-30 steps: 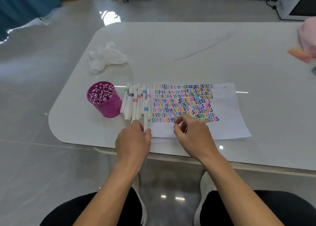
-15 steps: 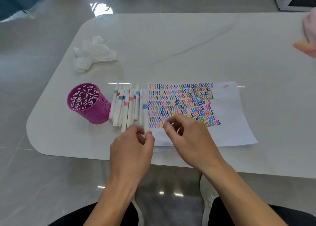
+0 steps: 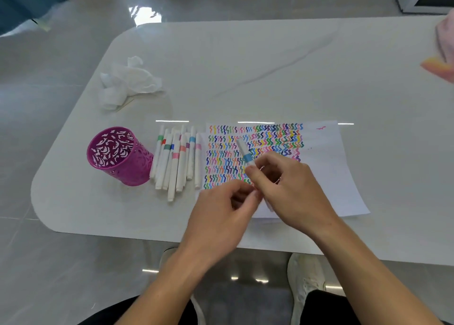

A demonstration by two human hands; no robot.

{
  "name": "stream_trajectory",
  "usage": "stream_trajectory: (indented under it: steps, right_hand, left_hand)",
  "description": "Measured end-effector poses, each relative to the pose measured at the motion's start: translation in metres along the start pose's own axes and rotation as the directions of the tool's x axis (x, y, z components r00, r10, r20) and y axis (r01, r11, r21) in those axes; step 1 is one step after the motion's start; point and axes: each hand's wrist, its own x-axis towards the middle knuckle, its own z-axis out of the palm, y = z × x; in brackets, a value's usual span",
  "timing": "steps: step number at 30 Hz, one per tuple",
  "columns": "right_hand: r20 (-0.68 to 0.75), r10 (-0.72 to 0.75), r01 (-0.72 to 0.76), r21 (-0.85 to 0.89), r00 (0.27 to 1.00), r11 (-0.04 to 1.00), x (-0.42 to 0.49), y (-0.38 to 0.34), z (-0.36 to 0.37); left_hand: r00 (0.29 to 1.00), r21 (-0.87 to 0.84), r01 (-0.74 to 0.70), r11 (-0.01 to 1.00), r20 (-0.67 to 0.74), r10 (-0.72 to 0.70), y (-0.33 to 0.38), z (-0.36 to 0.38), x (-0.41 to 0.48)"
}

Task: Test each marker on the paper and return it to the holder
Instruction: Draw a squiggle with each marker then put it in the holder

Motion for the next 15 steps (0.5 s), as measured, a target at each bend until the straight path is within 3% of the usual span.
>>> stream_trajectory:
  steps: [4, 7, 15]
  right_hand:
    - [0.092, -0.012, 0.027, -0.164, 0.996, 0.986, 0.001, 0.006, -0.015]
    - [0.199, -0.003, 0.053, -0.248, 0.980, 0.967, -0.002, 0.011, -0.023]
    - [0.282, 0.012, 0.087, -0.336, 0.959, 0.938, -0.011, 0.027, -0.032]
  left_hand:
    - [0.996, -0.036, 0.064, 0.997, -0.063, -0.067, -0.004, -0.019, 0.026]
    - [0.996, -0.086, 0.090, 0.992, -0.006, -0.091, -0.005, -0.021, 0.035]
    - [0.982, 0.207, -0.064, 0.976, 0.189, 0.025, -0.002, -0.004, 0.036]
